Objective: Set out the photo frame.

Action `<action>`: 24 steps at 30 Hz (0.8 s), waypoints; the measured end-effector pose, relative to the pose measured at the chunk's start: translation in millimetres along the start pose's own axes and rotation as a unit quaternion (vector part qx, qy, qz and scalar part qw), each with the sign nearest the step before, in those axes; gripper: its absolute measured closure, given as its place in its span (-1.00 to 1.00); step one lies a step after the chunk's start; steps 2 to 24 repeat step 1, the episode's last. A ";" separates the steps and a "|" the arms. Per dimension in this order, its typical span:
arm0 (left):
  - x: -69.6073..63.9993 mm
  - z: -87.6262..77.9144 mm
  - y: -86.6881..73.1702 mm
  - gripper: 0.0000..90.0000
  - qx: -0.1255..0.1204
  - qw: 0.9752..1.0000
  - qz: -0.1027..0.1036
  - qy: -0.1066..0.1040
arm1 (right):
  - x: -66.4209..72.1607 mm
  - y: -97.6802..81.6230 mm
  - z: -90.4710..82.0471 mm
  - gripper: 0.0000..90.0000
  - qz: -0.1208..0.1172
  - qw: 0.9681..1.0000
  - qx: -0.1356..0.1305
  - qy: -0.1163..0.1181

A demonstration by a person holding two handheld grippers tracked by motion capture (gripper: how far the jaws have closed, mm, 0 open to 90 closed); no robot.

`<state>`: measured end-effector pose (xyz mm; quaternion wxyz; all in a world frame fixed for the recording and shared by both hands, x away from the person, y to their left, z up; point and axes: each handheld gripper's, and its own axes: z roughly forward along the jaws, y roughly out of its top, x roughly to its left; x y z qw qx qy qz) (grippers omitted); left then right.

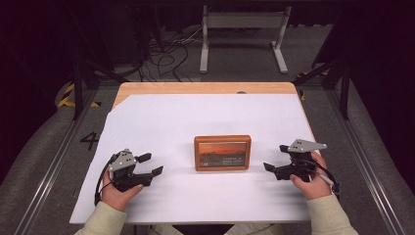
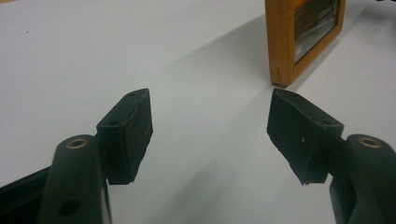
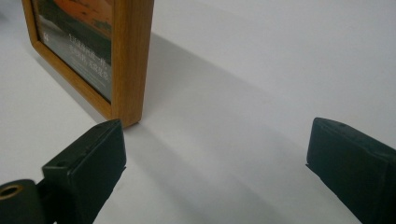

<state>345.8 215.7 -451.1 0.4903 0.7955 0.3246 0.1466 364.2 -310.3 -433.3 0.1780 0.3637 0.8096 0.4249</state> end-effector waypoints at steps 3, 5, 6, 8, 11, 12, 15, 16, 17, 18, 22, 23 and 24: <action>0.1 0.3 -0.2 -0.30 0.003 1.000 0.000 0.000 | 0.2 0.2 0.1 -0.91 0.000 1.000 -0.001 0.003; 0.1 0.3 -0.2 -0.30 0.003 1.000 0.000 0.000 | 0.2 0.2 0.1 -0.91 0.000 1.000 -0.001 0.003; 0.1 0.3 -0.2 -0.30 0.003 1.000 0.000 0.000 | 0.2 0.2 0.1 -0.91 0.000 1.000 -0.001 0.003; 0.1 0.3 -0.2 -0.30 0.003 1.000 0.000 0.000 | 0.2 0.2 0.1 -0.91 0.000 1.000 -0.001 0.003; 0.1 0.3 -0.2 -0.30 0.003 1.000 0.000 0.000 | 0.2 0.2 0.1 -0.91 0.000 1.000 -0.001 0.003; 0.1 0.3 -0.2 -0.30 0.003 1.000 0.000 0.000 | 0.2 0.2 0.1 -0.91 0.000 1.000 -0.001 0.003; 0.1 0.3 -0.2 -0.30 0.003 1.000 0.000 0.000 | 0.2 0.2 0.1 -0.91 0.000 1.000 -0.001 0.003; 0.1 0.3 -0.2 -0.30 0.003 1.000 0.000 0.000 | 0.2 0.2 0.1 -0.91 0.000 1.000 -0.001 0.003; 0.1 0.3 -0.2 -0.30 0.003 1.000 0.000 0.000 | 0.2 0.2 0.1 -0.91 0.000 1.000 -0.001 0.003; 0.1 0.3 -0.2 -0.30 0.003 1.000 0.000 0.000 | 0.2 0.2 0.1 -0.91 0.000 1.000 -0.001 0.003; 0.1 0.3 -0.2 -0.30 0.003 1.000 0.000 0.000 | 0.2 0.2 0.1 -0.91 0.000 1.000 -0.001 0.003; 0.1 0.3 -0.2 -0.30 0.003 1.000 0.000 0.000 | 0.2 0.2 0.1 -0.91 0.000 1.000 -0.001 0.003; 0.1 0.3 -0.2 -0.30 0.003 1.000 0.000 0.000 | 0.2 0.2 0.1 -0.91 0.000 1.000 -0.001 0.003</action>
